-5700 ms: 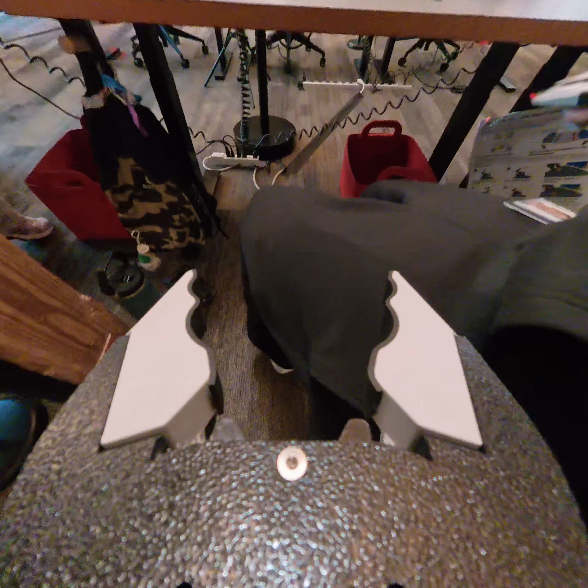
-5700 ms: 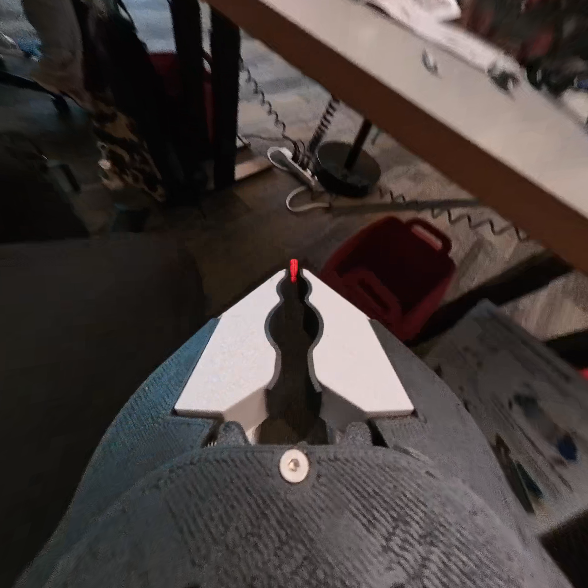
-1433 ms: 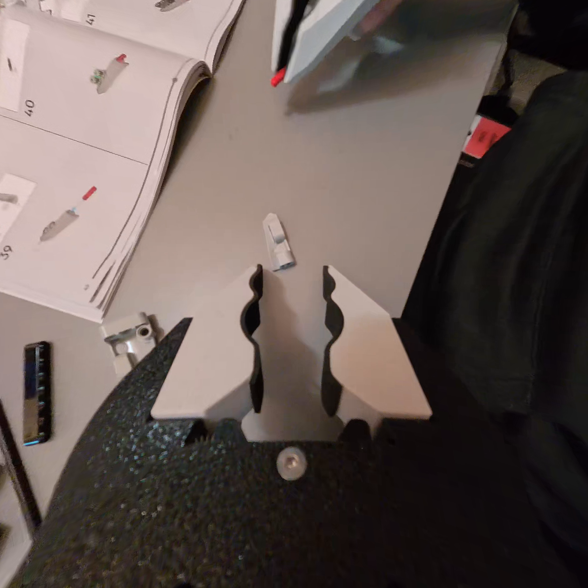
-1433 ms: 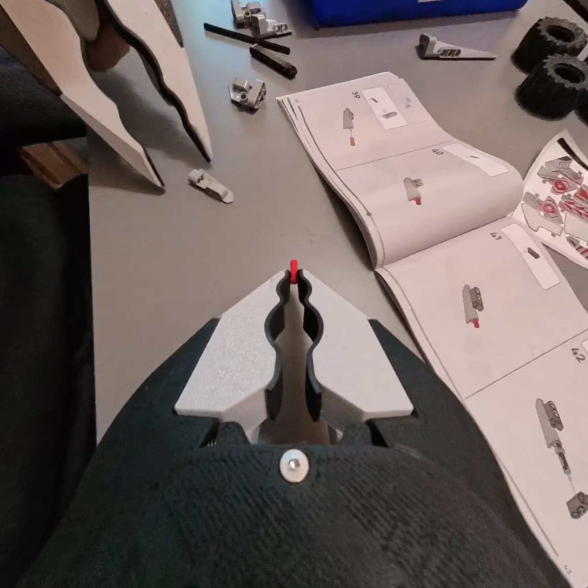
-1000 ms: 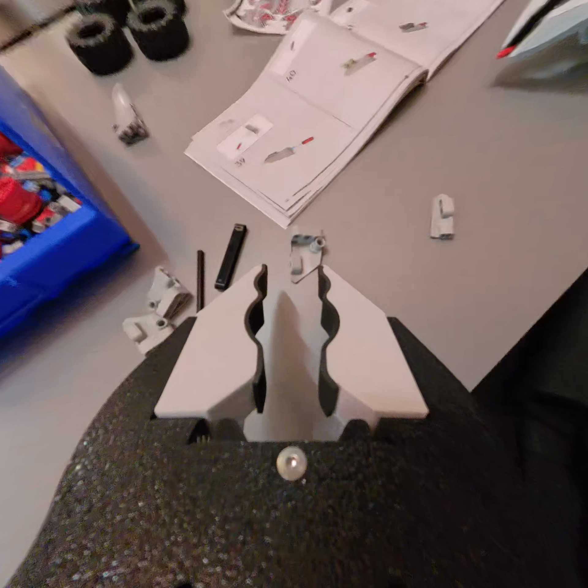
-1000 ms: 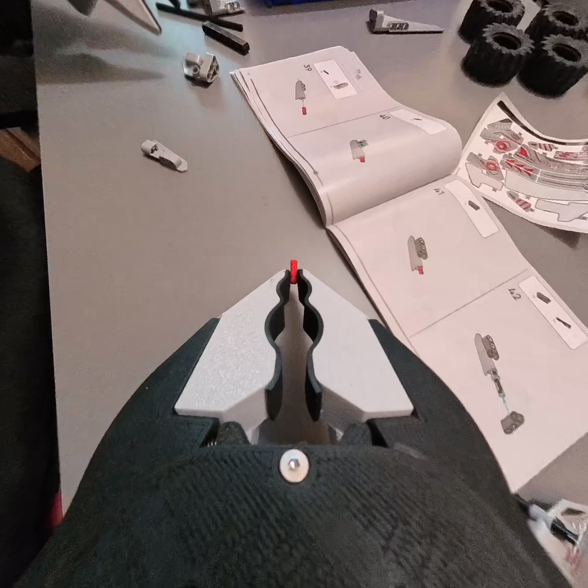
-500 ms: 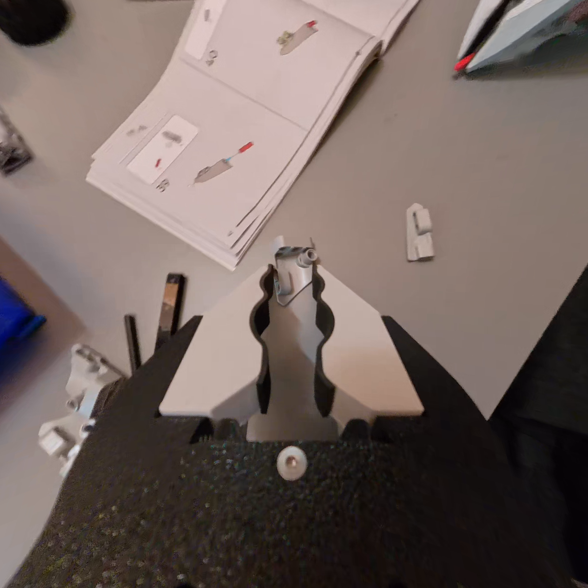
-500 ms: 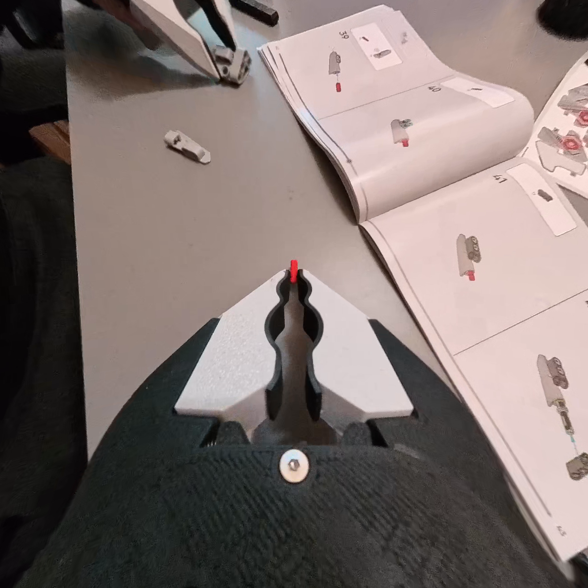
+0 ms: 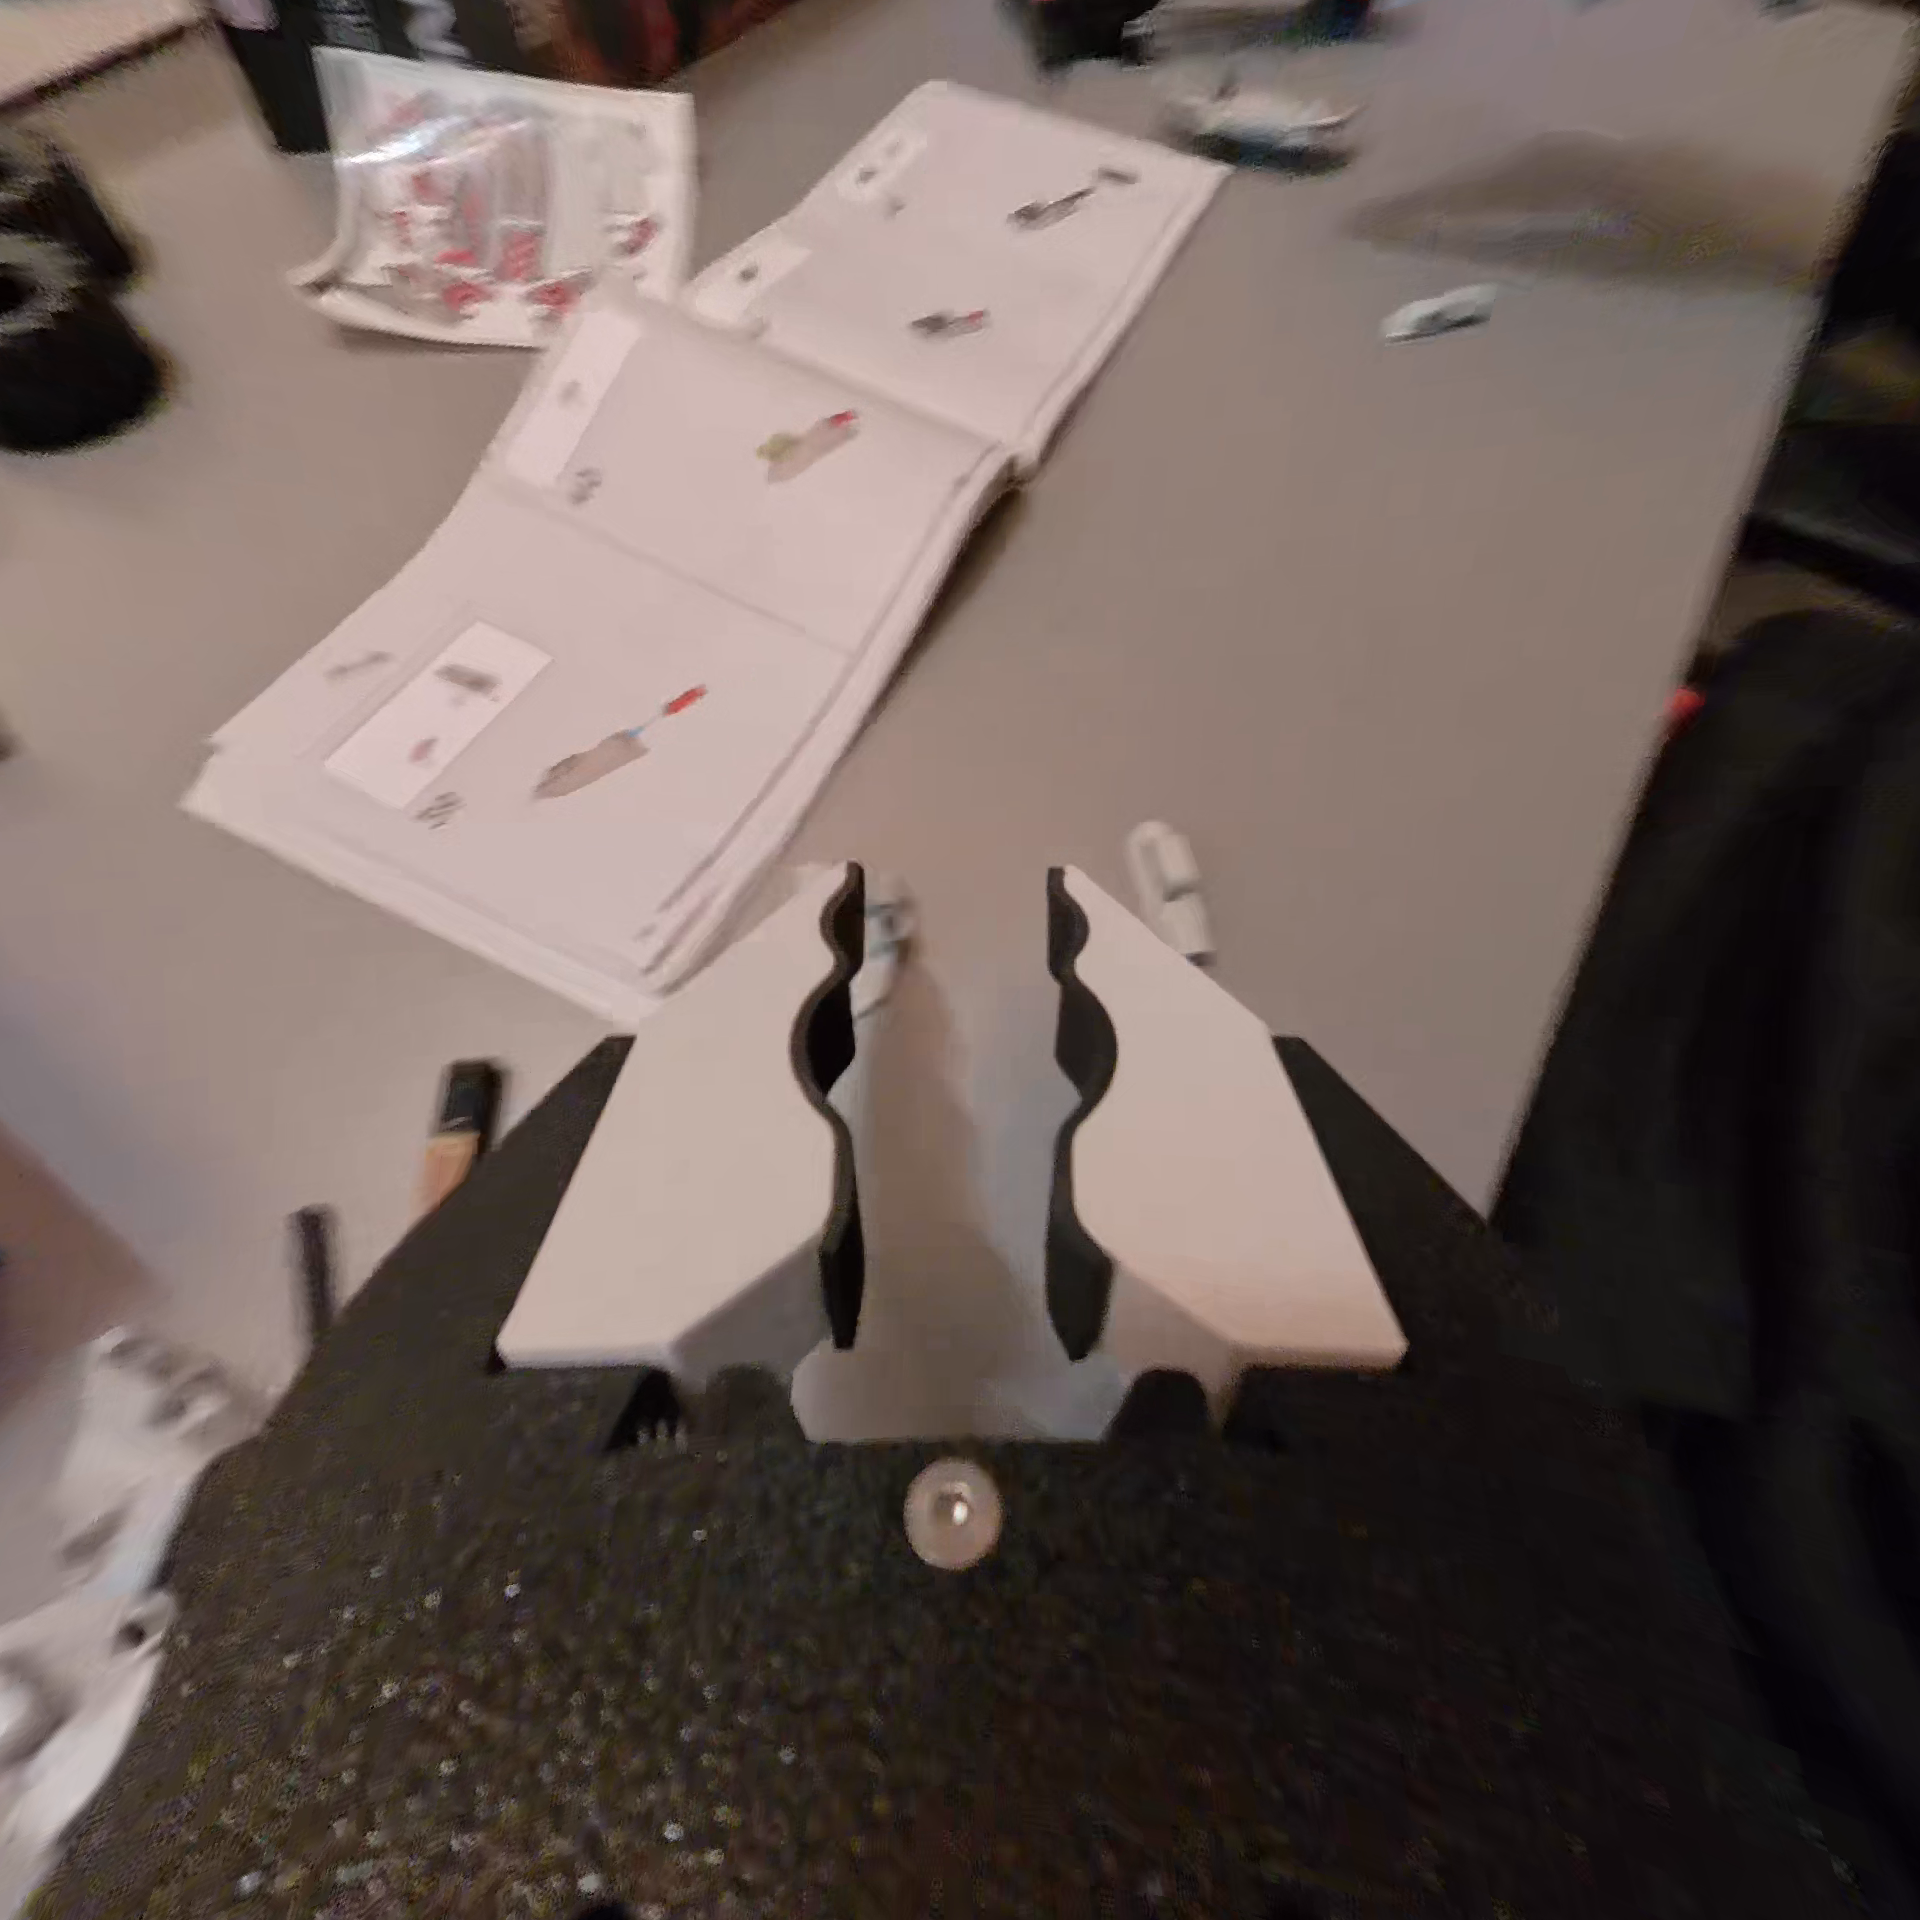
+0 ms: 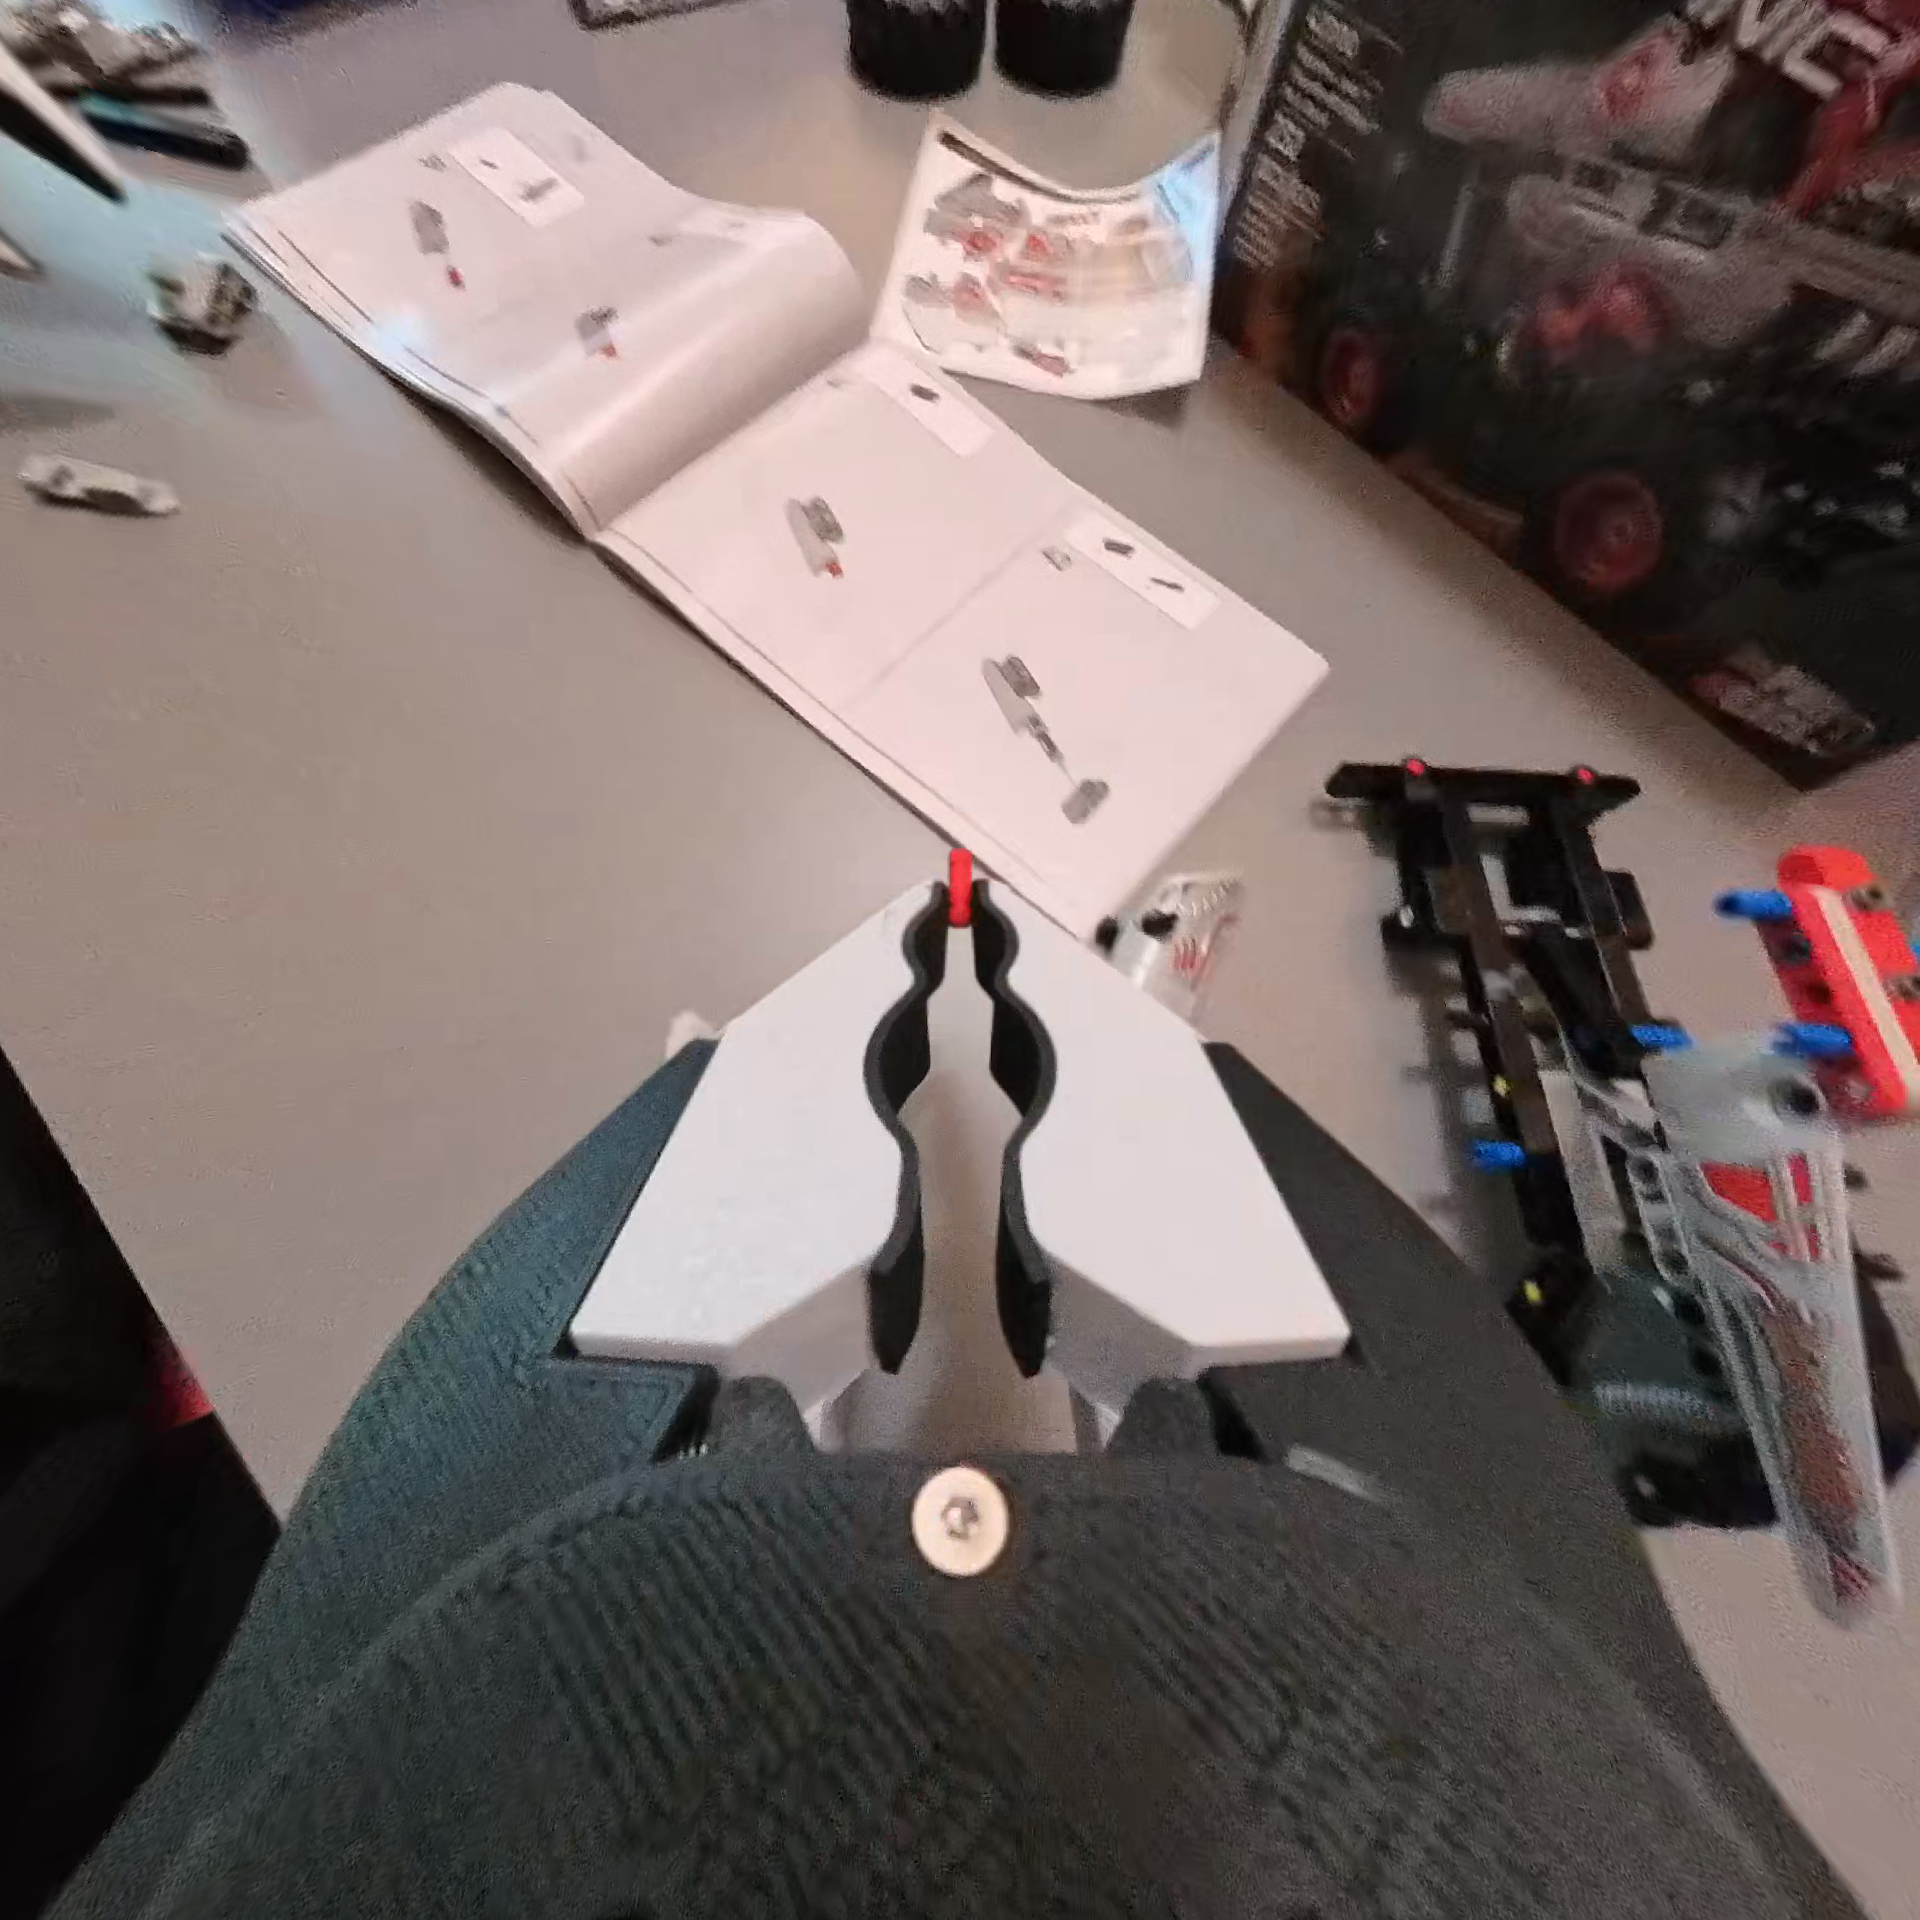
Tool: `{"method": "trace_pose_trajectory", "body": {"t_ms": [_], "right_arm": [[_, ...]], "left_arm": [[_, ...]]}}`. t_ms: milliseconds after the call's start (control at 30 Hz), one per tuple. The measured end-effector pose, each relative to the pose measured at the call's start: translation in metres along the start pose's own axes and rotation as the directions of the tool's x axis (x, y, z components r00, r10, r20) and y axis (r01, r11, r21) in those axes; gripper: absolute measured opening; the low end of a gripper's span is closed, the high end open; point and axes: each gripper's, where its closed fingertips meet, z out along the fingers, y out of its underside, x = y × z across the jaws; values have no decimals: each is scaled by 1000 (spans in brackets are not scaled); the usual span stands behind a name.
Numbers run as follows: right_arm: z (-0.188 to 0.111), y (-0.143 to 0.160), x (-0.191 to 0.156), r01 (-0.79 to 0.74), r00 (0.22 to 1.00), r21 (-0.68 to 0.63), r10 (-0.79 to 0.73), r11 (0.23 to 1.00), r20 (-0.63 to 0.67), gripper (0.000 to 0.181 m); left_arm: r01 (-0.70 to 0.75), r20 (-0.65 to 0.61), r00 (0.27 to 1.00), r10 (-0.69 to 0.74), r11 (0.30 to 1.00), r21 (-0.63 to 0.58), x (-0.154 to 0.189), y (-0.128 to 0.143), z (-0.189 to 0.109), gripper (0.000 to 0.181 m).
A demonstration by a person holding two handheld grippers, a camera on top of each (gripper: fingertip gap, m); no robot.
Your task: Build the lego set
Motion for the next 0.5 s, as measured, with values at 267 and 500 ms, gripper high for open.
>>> {"method": "trace_pose_trajectory", "body": {"t_ms": [267,500], "right_arm": [[-8,60,-2,-68,996,-113,74,991,54,2],[-12,61,-8,-119,985,-34,122,992,124,2]], "left_arm": [[-88,-94,993,77,989,-122,47,11,38,33],[-55,96,993,73,982,-179,-2,9,44,9]]}}
